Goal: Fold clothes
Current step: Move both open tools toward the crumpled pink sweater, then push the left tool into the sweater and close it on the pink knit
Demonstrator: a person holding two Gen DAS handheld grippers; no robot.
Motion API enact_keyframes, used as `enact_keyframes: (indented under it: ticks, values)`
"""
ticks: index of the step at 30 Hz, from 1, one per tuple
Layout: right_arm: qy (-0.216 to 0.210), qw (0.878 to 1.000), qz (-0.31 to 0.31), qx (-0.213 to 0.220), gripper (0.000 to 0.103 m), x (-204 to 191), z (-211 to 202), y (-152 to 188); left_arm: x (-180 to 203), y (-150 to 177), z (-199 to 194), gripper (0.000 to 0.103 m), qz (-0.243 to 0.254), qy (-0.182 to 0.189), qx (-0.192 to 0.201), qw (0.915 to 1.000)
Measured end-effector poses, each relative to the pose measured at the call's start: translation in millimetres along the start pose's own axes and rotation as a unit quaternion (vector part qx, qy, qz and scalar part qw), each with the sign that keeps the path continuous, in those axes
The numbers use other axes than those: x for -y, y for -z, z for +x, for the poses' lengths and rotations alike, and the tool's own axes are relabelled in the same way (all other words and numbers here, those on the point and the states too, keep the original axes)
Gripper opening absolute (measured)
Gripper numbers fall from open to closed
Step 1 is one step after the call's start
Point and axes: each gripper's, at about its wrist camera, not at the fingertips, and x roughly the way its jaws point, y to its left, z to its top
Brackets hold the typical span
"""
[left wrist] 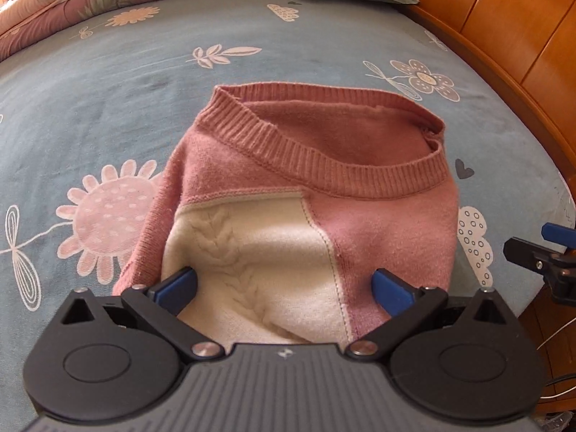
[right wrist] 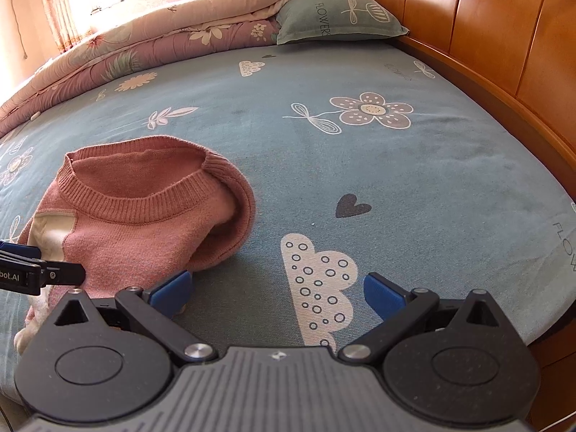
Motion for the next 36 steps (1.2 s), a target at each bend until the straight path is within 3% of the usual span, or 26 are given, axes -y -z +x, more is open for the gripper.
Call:
enact_keyframes:
  ticks: [3, 6, 7, 10, 11, 14, 17, 22, 24, 27, 31, 36]
  values:
    - [-0.008, 1.0, -0.001, 0.006, 0.103, 0.5, -2.1, -1.5, 1.1, 5.2, -17.7, 0.102, -0.001, 0.026, 0.021, 0.9995]
    - [-0.017, 1.0, -0.003, 0.013, 0.103, -2.1, -1.7, -4.0, 12.7, 7.0, -22.9, 0.102, 0.04, 0.043, 0.046, 0.9972]
    - [-0.019, 1.0, -0.002, 0.014, 0.103, -3.1, -1.2, -4.6, 16.0, 6.8, -19.3, 0.103, 0.055, 0.047, 0.046, 0.9964]
    - [-0.031, 0.999, -0.003, 0.013, 0.103, -5.6, -0.9, -3.7, 16.7, 7.6, 15.4, 0.103, 0.089, 0.059, -0.005, 0.9942]
    - [-0.033, 0.999, -0.006, 0.013, 0.103, -6.5, -1.5, -2.8, 15.7, 9.9, 25.1, 0.102, 0.104, 0.062, -0.012, 0.9925]
    - [-0.034, 0.999, -0.016, 0.015, 0.103, -7.7, -3.7, 0.8, 14.0, 24.0, 31.1, 0.103, 0.163, 0.076, 0.035, 0.9831]
    - [-0.034, 0.999, -0.016, 0.013, 0.103, -6.8, -2.6, 2.1, 8.1, 35.3, 30.4, 0.103, 0.191, 0.091, 0.069, 0.9749]
    - [-0.036, 0.999, -0.014, 0.008, 0.103, -5.6, 0.1, 4.2, -15.4, 27.6, 20.2, 0.103, 0.192, 0.15, 0.057, 0.9682]
    - [-0.037, 0.999, -0.013, 0.006, 0.103, -5.2, 1.2, 5.1, -24.6, 21.5, 8.2, 0.103, 0.204, 0.155, 0.046, 0.9655]
    - [-0.036, 0.999, -0.009, 0.004, 0.103, -3.9, 3.0, 5.6, -40.6, 13.7, -8.8, 0.103, 0.217, 0.116, 0.048, 0.968]
    - [-0.053, 0.999, -0.006, -0.001, 0.103, -4.9, 10.3, 3.4, -66.3, -0.1, -25.2, 0.102, 0.164, 0.089, 0.06, 0.9807]
    - [-0.08, 0.996, -0.026, -0.003, 0.103, -12.1, 18.0, -3.2, -82.0, -7.2, -40.1, 0.102, 0.121, 0.114, 0.083, 0.9826]
